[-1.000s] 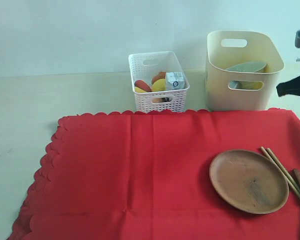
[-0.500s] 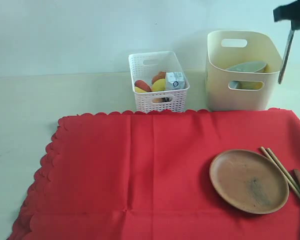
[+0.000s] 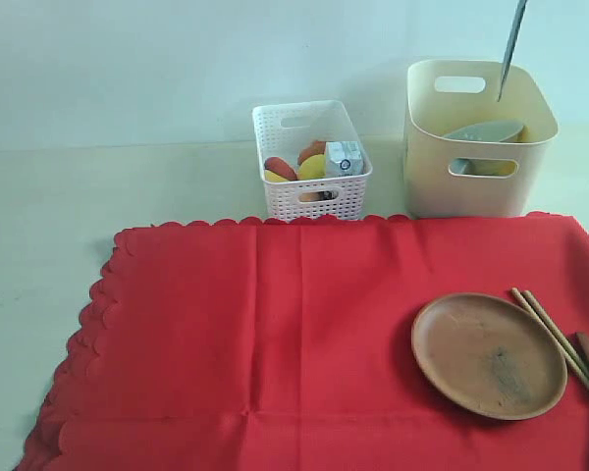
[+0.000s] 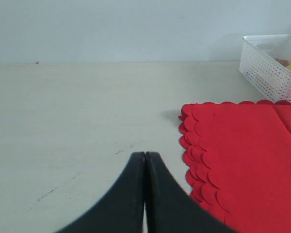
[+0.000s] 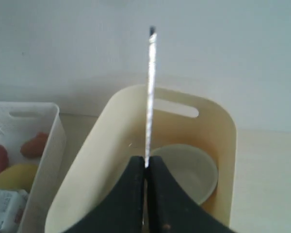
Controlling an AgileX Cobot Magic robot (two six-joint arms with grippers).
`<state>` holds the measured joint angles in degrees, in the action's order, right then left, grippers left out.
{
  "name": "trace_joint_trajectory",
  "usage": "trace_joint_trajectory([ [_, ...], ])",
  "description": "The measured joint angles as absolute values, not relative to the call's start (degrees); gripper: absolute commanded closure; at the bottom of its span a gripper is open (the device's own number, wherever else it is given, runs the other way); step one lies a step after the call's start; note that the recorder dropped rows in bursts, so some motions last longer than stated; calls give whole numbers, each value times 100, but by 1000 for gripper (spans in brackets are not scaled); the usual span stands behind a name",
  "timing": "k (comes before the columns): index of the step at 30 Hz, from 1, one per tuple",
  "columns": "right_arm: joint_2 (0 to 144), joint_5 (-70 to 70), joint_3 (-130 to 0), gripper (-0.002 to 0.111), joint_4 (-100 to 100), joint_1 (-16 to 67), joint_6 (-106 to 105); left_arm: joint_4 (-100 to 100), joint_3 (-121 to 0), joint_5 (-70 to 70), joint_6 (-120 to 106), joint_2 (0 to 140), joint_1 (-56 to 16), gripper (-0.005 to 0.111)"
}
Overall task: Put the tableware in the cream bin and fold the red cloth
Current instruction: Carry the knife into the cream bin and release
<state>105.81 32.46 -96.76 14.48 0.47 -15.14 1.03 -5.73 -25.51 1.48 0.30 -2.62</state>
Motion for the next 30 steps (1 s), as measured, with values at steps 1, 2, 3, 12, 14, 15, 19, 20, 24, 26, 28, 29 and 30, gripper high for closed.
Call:
trace_joint_trajectory([
  [1,10707,3314,-9741,108,1457,47,-1561,103,-573,-2551,148,30,-262,107],
  [2,10855,3394,-9787,108,1457,47,-1629,103,-573,-2551,148,30,-262,107],
  [3,10993,3467,-9802,108,1457,47,-1706,103,-573,-2551,148,30,-262,107],
  [12,11842,3760,-9815,108,1457,47,-2074,103,-573,-2551,148,30,-262,107],
  [14,11965,3760,-9815,108,1457,47,-2109,103,-573,-2551,148,30,-262,107],
  [15,12006,3764,-9815,108,1457,47,-2125,103,-573,-2551,148,30,-262,107],
  [19,12126,3833,-9815,108,1457,47,-2199,103,-573,-2551,148,30,-262,107],
  [20,12155,3910,-9815,108,1457,47,-2245,103,-573,-2551,148,30,-262,107],
  [24,12186,4041,-9860,97,1457,47,-2322,103,-573,-2551,148,30,-262,107],
  [26,12186,4181,-9864,91,1457,47,-2337,103,-573,-2551,148,30,-262,107],
  [28,12191,4357,-9864,83,1457,47,-2337,103,-573,-2551,148,30,-262,107],
  [29,12201,4432,-9864,79,1442,47,-2337,103,-573,-2551,148,30,-262,107],
  [30,12201,4497,-9864,76,1412,47,-2337,103,-573,-2551,148,30,-262,107],
])
